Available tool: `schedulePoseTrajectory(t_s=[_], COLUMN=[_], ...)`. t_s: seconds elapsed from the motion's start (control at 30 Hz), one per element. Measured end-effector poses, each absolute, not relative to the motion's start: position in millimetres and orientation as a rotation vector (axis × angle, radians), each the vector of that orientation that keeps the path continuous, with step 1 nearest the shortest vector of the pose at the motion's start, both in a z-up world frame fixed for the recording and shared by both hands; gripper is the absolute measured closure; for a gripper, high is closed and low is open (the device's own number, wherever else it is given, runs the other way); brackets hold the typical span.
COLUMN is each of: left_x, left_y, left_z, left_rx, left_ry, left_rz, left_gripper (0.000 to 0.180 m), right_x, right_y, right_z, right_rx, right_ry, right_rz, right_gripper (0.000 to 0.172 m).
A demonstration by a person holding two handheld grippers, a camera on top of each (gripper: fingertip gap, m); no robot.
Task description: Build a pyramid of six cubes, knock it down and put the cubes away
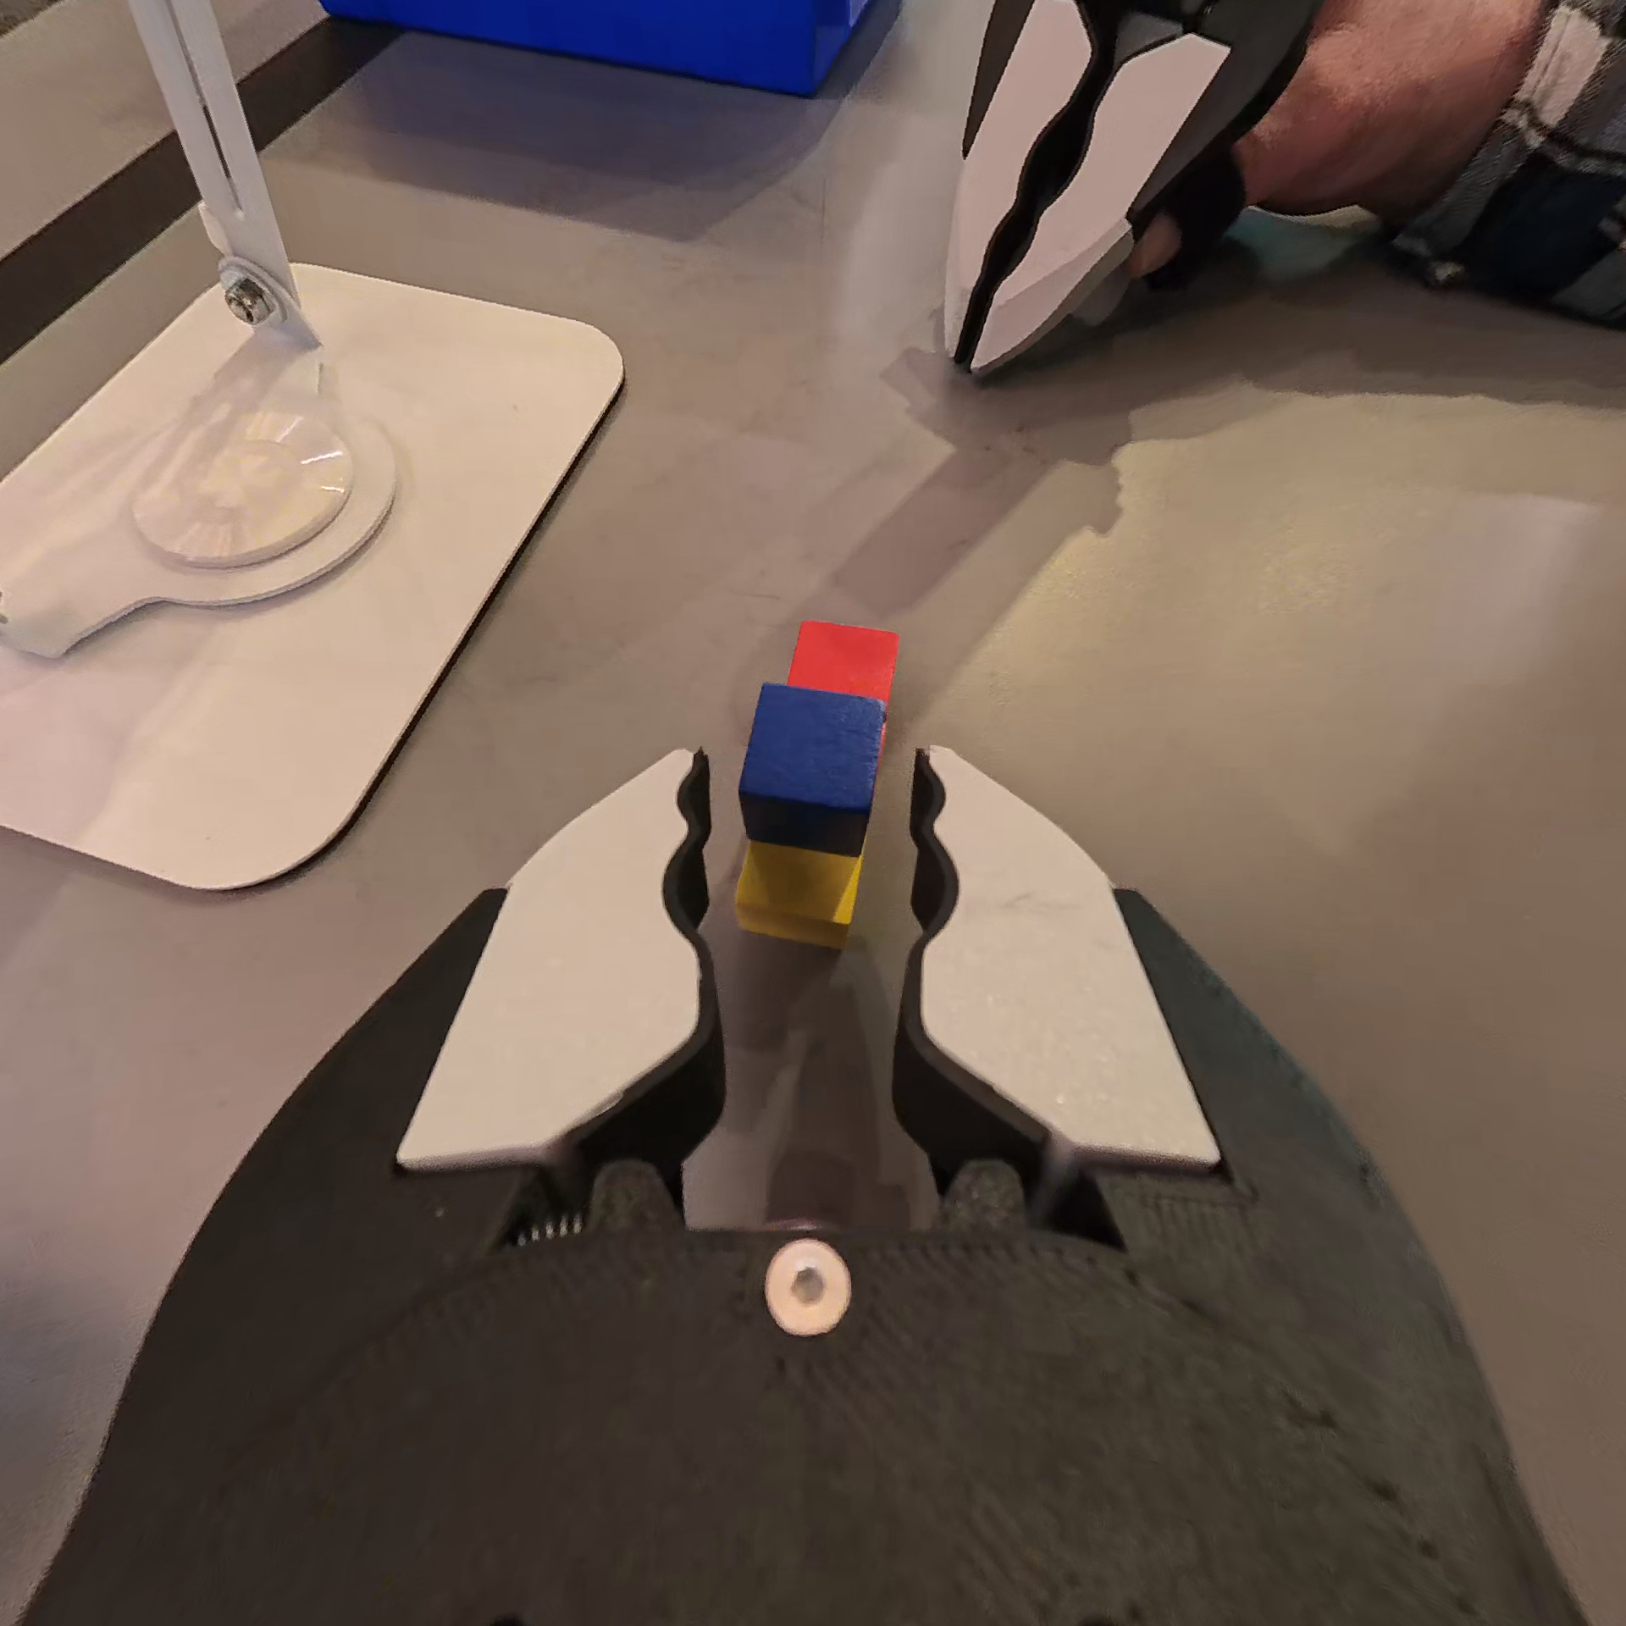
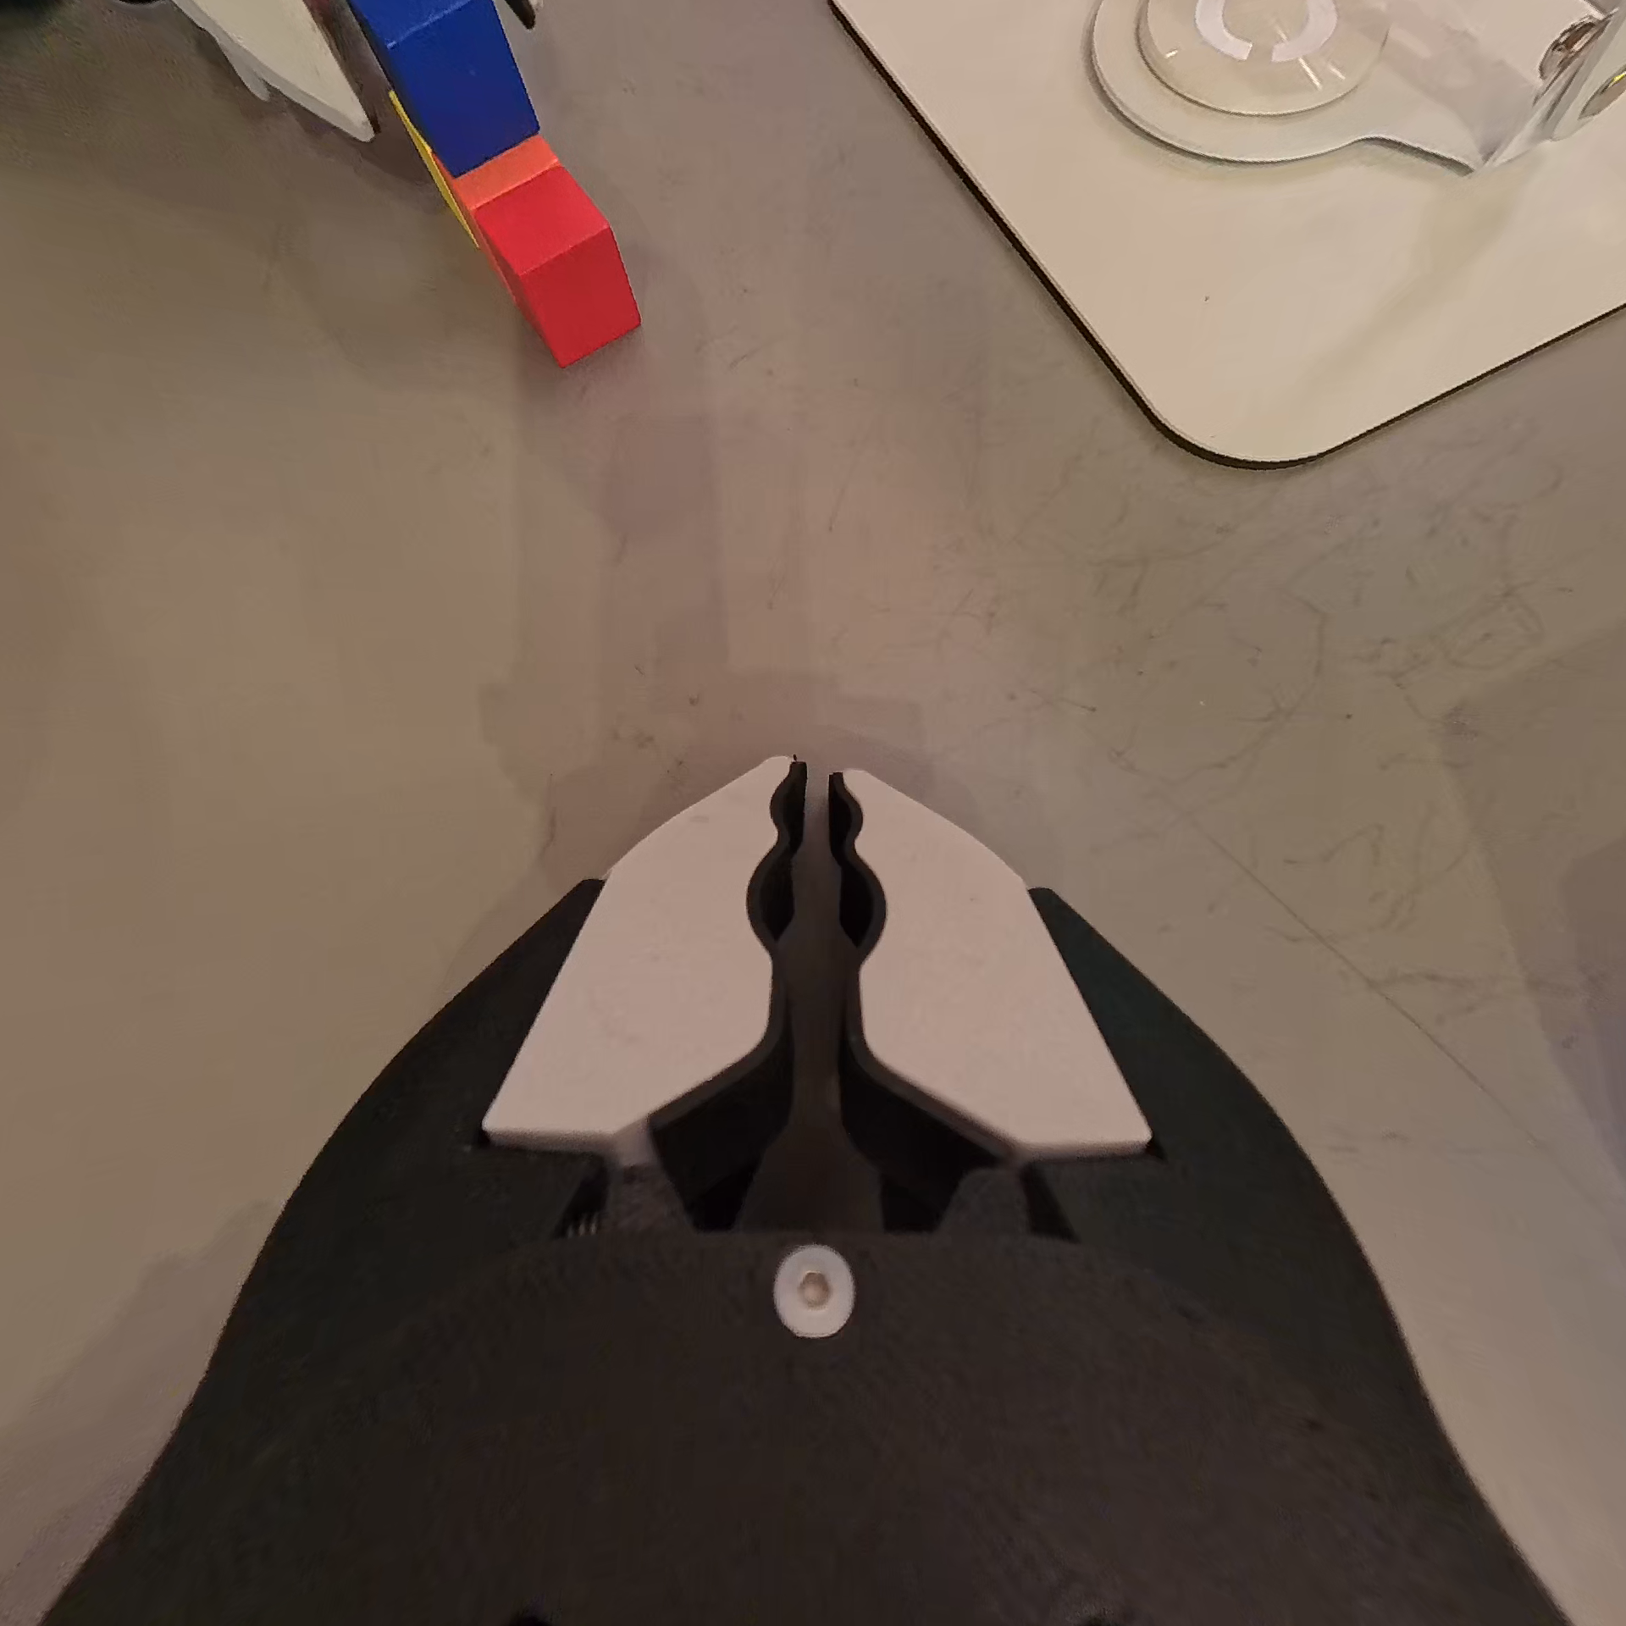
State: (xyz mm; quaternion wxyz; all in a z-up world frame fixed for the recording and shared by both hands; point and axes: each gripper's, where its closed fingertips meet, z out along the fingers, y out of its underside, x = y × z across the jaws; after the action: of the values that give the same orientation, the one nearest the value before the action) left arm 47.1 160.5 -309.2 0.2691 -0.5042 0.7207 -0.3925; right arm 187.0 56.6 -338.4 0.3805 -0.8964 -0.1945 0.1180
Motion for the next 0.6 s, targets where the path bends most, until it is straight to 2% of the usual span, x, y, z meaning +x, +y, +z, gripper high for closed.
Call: schedulePoseTrajectory(t_s=[0.2,0.37,0.6], left_x=[47.2,44.1,43.6], left_y=[159.0,163.0,161.9], left_z=[-309.6,-305.6,-306.6], left_rx=[-1.34,-1.343,-1.342], left_ry=[1.962,1.949,1.97], left_rz=[-1.062,-1.069,-1.1], left_gripper=[0.15,0.142,0.146], right_x=[186.8,186.7,186.7], right_y=[56.5,56.4,56.4], right_z=[-338.4,-338.4,-338.4], right_rx=[-2.288,-2.288,-2.288], right_ry=[-0.498,-0.5,-0.5], right_rz=[0.304,0.304,0.302], right_gripper=[0.167,0.167,0.167])
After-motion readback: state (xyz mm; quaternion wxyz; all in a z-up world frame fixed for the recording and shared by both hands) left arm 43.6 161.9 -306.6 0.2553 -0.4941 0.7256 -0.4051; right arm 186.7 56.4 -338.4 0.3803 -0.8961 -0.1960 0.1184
